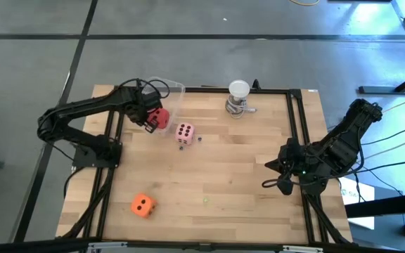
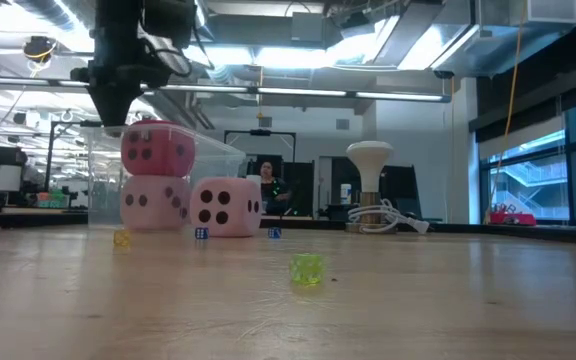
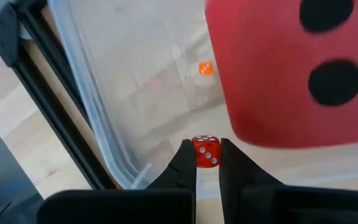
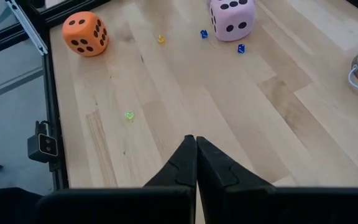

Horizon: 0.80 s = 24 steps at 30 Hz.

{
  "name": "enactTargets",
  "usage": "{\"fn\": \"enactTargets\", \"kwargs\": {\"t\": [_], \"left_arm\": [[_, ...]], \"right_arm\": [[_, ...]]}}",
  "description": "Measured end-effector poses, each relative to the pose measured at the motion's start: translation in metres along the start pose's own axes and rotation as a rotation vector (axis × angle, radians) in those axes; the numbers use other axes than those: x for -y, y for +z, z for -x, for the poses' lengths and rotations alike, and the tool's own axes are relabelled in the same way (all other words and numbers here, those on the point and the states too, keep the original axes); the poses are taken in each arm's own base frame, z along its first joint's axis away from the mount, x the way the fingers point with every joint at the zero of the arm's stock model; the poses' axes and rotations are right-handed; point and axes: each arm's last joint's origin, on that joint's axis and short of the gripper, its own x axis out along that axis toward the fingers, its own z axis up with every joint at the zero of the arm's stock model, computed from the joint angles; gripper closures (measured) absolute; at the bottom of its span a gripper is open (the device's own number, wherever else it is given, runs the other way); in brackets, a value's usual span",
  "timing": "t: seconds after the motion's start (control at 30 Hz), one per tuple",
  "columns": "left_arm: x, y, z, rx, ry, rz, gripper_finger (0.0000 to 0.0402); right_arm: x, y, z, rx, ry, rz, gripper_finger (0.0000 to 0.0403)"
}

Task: Pick & Place Dice
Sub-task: Put the small red dice into the transparent bin

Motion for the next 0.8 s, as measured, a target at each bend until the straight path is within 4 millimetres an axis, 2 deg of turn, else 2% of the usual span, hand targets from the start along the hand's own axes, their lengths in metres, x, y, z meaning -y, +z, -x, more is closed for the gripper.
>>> {"fn": "enactTargets", "kwargs": {"t": [0.53,0.8], "left_arm": [[0.014,-0.007,-0.001,-0.111,-0.117,-0.058,0.0389],[0.011,-0.007,0.0,-0.059,-0.037,-0.023,0.0369]], "right_arm": [[0.0,0.0,0.0,-0.001,-0.001,0.012,0.0403],[0.0,0.0,0.0,-0.001,-0.001,0.021,0.0403]]}}
